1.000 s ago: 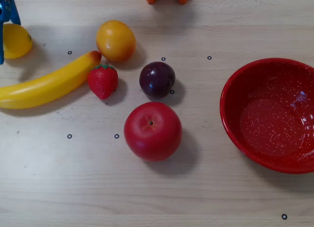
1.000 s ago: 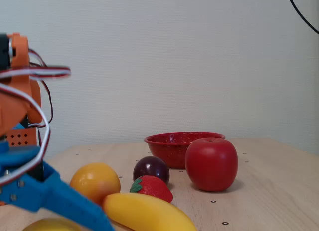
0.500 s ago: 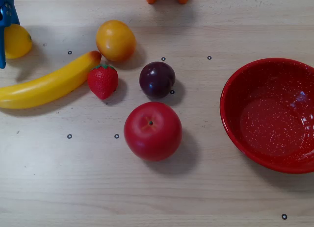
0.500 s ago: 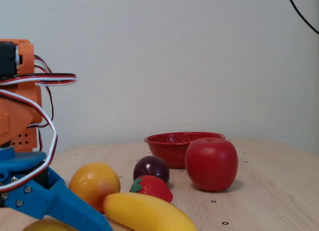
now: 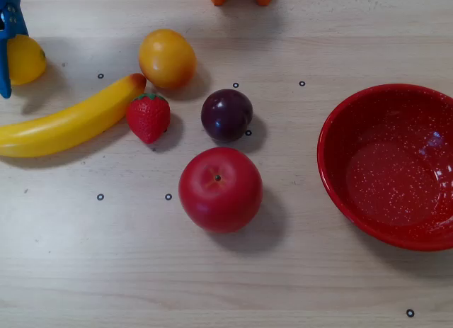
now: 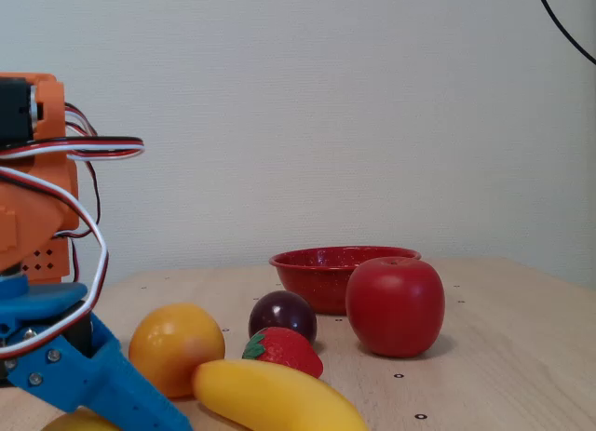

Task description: Put the lemon in the red bowl.

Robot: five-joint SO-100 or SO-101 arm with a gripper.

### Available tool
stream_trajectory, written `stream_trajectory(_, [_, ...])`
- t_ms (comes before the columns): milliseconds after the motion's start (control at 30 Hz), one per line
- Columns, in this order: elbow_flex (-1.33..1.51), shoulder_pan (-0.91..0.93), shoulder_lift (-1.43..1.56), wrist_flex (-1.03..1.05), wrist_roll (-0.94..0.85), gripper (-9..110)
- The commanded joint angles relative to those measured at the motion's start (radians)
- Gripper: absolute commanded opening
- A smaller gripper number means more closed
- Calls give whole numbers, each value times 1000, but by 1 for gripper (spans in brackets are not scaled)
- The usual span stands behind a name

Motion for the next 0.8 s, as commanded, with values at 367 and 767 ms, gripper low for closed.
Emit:
stream_trajectory(367, [-40,31,51,-11,0,41])
stream_trajectory(767, [-40,23,51,-8,18,33])
